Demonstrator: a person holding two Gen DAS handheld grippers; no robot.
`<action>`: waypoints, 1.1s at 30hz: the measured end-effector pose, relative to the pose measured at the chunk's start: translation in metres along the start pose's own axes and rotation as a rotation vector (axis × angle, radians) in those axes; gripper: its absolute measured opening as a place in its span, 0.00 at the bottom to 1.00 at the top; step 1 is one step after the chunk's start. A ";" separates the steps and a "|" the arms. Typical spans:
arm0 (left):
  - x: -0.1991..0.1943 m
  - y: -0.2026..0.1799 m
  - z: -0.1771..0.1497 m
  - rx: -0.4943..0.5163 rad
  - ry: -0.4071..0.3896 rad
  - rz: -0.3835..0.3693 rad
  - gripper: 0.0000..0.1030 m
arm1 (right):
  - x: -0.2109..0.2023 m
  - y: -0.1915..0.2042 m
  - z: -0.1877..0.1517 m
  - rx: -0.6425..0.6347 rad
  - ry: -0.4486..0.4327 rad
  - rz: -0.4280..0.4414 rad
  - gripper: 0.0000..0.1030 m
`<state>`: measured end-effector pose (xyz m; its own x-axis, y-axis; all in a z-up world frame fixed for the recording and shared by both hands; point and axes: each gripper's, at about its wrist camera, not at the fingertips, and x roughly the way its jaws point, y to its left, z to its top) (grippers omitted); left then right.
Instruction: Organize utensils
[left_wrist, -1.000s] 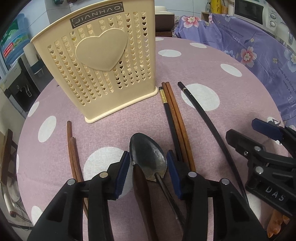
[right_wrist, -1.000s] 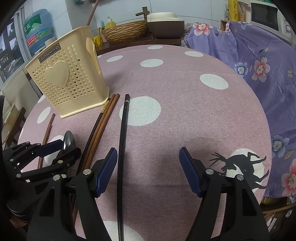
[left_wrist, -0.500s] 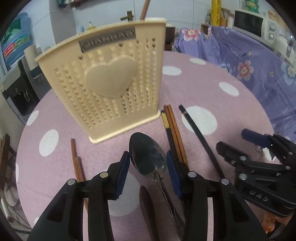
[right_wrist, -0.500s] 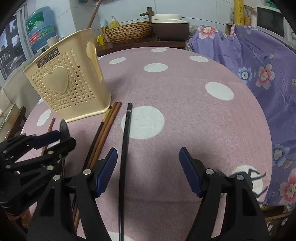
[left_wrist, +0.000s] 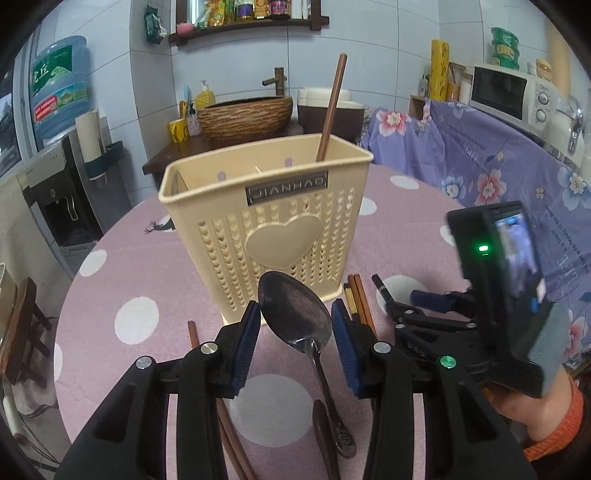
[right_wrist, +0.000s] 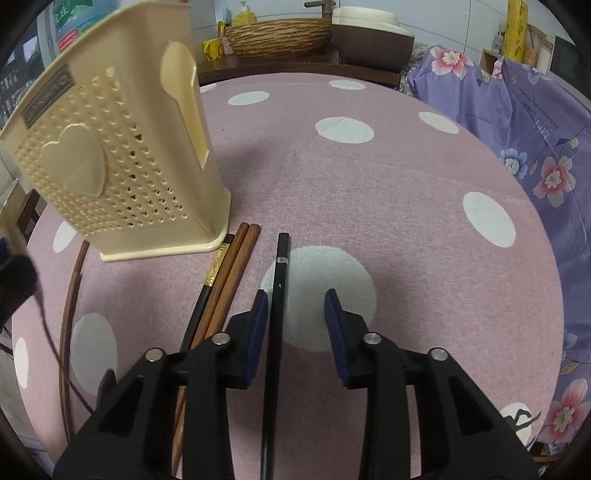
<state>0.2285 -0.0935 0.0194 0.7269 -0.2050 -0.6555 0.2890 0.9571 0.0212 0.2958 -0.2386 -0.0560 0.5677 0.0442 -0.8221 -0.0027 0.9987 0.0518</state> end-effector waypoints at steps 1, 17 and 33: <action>-0.002 -0.001 0.001 0.003 -0.010 0.002 0.39 | 0.002 0.002 0.002 -0.003 0.002 -0.007 0.24; -0.012 -0.001 0.001 0.006 -0.077 0.007 0.38 | -0.008 -0.003 0.004 0.019 -0.060 0.040 0.08; -0.026 0.025 0.009 -0.065 -0.093 -0.036 0.10 | -0.161 -0.052 0.014 0.080 -0.392 0.186 0.08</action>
<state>0.2225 -0.0664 0.0434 0.7726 -0.2544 -0.5817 0.2767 0.9595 -0.0521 0.2157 -0.2975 0.0815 0.8331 0.1936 -0.5181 -0.0792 0.9688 0.2347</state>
